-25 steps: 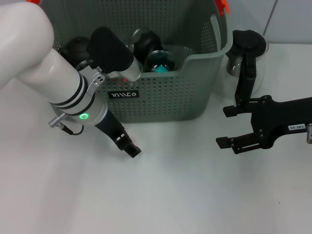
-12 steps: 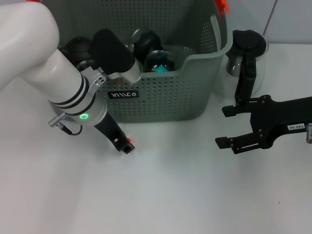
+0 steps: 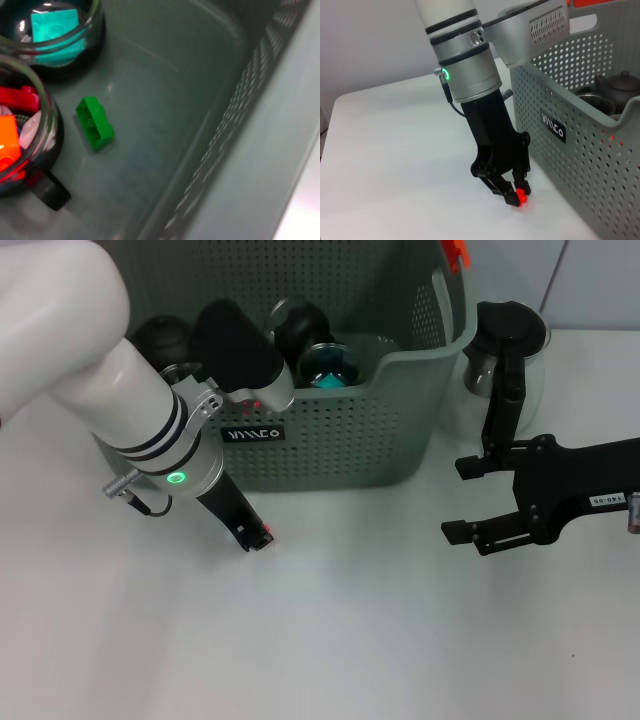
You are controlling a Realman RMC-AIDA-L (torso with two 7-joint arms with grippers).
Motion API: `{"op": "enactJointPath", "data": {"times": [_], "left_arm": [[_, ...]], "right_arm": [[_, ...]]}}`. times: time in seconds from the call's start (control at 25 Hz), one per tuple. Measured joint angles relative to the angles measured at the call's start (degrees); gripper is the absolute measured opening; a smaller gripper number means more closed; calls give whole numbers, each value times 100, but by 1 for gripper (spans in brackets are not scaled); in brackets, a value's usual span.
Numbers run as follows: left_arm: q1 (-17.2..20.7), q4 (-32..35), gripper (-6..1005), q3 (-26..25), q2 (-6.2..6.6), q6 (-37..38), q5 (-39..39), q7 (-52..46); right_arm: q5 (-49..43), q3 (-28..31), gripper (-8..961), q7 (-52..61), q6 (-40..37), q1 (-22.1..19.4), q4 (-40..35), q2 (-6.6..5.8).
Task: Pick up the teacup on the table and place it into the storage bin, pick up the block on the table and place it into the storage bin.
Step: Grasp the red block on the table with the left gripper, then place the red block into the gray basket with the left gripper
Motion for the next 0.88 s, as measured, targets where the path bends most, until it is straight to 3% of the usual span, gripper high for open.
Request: {"op": "enactJointPath", "data": {"times": [0.4,0.52,0.64,0.68,0.72,0.88], "left_arm": [[-36,175,214,-186,-22,305,-62,92],[259,919,222,-345,-102,759,-158,324],[1026,2597,230,-675,-125,1697,-868,717],[1026,2597,233,-675,-125,1697,-868,717],[1206,3107,236,-902,-132,2009,-1152,892],[1526,4065,247,-1706,-136,2472,-1900,1244]], "right_arm": [[0,-3,915,20,1,-12,1,-3],[0,0,915,35,1,-23,0,-8],[-1,9,914,36,0,-38,3,-11],[-9,15,914,38,2,-40,4,-12],[-23,21,914,44,2,-42,4,-12],[-77,17,914,61,23,-27,-3,5]]}}
